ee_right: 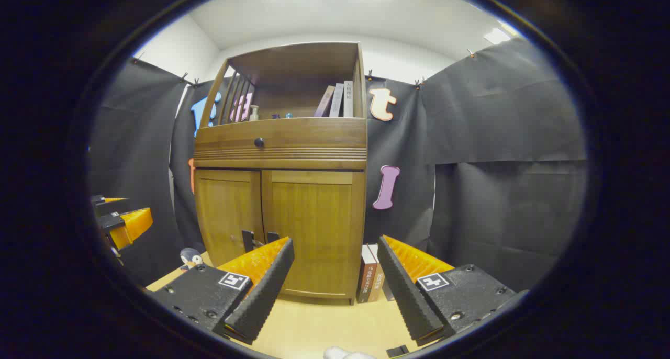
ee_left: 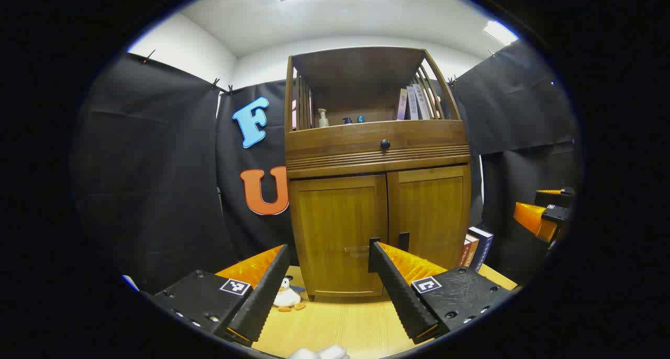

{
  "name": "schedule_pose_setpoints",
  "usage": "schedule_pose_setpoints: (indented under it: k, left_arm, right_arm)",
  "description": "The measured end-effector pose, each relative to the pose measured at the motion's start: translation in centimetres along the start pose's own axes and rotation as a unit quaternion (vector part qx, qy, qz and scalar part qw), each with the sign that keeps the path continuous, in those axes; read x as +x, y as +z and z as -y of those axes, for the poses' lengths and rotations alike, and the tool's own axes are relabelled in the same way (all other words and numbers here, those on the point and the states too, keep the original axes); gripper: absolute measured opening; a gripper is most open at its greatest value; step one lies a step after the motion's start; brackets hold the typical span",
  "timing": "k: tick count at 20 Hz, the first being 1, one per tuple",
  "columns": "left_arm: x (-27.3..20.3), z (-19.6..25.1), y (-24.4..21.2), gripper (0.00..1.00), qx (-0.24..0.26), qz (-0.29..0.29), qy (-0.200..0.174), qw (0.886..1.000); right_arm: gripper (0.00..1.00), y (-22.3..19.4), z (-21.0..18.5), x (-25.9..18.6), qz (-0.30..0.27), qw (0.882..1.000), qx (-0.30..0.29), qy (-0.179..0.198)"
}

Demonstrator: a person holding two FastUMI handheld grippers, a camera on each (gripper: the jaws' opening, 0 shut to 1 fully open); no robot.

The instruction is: Open the right door of the double-door shoe cabinet with the right hand, and open the left door with the left hand.

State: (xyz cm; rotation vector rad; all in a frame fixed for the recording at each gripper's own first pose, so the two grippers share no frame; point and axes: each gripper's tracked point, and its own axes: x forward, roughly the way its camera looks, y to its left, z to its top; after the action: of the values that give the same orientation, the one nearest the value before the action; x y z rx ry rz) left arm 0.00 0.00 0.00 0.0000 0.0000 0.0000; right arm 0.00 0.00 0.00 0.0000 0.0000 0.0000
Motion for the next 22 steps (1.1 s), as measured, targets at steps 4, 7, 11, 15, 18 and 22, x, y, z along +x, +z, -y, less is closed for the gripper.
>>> schedule_pose_setpoints:
  k: [4, 7, 11, 15, 18, 22]
  left_arm:
    - [-0.6, -0.1, 0.5, 0.96, 0.008, 0.008, -0.002, 1.000]
    - [-1.0, 0.0, 0.1, 0.96, 0.004, 0.003, -0.008, 1.000]
    - [-1.4, -0.5, -0.2, 0.96, 0.006, 0.002, -0.008, 1.000]
    - [-1.7, -0.9, -0.5, 0.96, 0.000, -0.002, -0.011, 1.000]
    - [-2.1, -1.5, -0.7, 0.96, 0.000, -0.005, -0.011, 1.000]
    - [-2.5, -2.4, -0.8, 0.96, 0.001, -0.007, 0.002, 1.000]
  right_arm:
    - [0.98, -0.1, 0.1, -0.5, -0.002, 1.000, 0.004, -0.004]
    - [1.00, -0.4, 0.2, -0.8, -0.005, 1.000, 0.004, -0.008]
    - [1.00, -0.6, 0.1, -1.1, -0.013, 1.000, 0.007, -0.011]
    - [1.00, -0.5, -0.1, -1.0, -0.010, 1.000, 0.004, -0.013]
    - [1.00, -0.6, -0.9, -0.5, -0.013, 1.000, 0.002, -0.004]
    - [1.00, -0.8, -2.7, 1.3, -0.006, 1.000, -0.004, 0.005]
